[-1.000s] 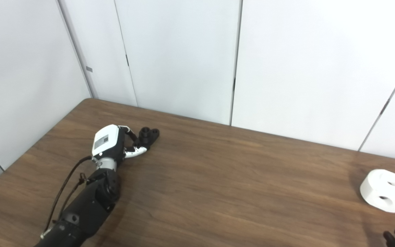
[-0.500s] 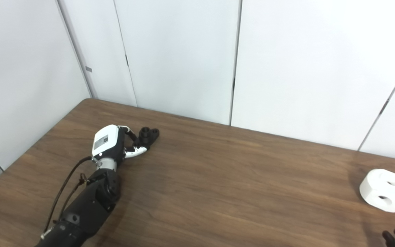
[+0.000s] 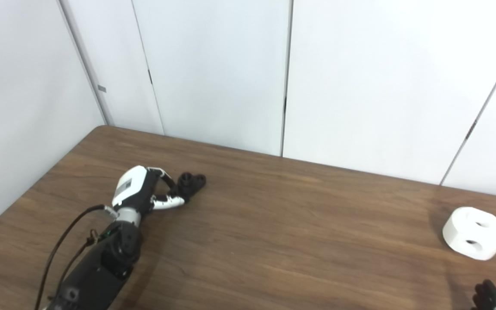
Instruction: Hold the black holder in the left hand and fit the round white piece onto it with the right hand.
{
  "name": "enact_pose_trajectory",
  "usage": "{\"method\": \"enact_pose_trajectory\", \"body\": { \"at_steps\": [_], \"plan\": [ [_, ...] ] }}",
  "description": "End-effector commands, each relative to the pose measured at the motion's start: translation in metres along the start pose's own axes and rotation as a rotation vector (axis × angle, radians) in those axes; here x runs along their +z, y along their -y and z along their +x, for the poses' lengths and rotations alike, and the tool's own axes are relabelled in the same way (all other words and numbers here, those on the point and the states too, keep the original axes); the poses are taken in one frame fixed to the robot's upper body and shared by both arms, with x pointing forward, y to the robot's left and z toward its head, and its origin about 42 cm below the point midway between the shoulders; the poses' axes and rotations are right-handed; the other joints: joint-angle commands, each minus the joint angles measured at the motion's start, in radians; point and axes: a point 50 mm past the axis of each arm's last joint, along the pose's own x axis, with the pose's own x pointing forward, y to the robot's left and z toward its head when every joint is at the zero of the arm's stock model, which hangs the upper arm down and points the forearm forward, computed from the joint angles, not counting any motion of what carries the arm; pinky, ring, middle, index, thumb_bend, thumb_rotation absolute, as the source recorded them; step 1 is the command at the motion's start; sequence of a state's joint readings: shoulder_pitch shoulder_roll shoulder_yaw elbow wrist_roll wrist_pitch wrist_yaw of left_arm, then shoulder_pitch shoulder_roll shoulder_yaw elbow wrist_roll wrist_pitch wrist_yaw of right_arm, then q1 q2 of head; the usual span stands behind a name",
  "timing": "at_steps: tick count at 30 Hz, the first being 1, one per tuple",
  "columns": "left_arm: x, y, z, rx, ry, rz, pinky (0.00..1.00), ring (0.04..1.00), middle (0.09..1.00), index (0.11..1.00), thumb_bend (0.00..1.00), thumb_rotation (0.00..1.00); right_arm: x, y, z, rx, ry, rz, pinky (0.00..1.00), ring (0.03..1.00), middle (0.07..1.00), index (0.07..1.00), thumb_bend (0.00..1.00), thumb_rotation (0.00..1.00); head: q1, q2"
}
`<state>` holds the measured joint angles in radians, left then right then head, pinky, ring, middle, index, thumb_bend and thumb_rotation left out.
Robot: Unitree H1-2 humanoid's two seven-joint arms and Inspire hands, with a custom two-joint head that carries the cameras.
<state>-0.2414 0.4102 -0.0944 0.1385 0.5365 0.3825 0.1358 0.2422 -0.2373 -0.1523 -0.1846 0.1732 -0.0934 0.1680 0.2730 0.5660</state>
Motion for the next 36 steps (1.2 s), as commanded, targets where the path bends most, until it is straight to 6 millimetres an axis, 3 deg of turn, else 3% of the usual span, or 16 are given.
{"method": "enact_pose_trajectory", "body": {
  "at_steps": [1, 23, 36],
  "plan": [
    [0.002, 0.001, -0.007, -0.058, 0.037, -0.007, 0.86, 0.868, 0.784, 0.486, 0.52, 0.05, 0.001, -0.003, -0.006, 0.023, -0.032, 0.013, 1.0, 1.0, 0.992, 1.0, 0.66, 1.0, 0.0, 0.001],
    [0.051, 0.018, -0.077, -0.278, 0.383, -0.004, 0.9, 0.907, 0.812, 0.489, 0.51, 0.05, 0.022, -0.026, -0.007, 0.019, -0.043, 0.026, 1.0, 0.967, 0.955, 0.983, 0.64, 1.0, -0.197, 0.124],
    [0.081, 0.056, -0.118, -0.468, 0.562, -0.056, 1.0, 0.916, 0.821, 0.487, 0.51, 0.06, 0.034, -0.045, -0.006, 0.019, -0.057, 0.0, 1.0, 0.985, 0.958, 0.992, 0.64, 1.0, -0.283, 0.161]
  ]
}}
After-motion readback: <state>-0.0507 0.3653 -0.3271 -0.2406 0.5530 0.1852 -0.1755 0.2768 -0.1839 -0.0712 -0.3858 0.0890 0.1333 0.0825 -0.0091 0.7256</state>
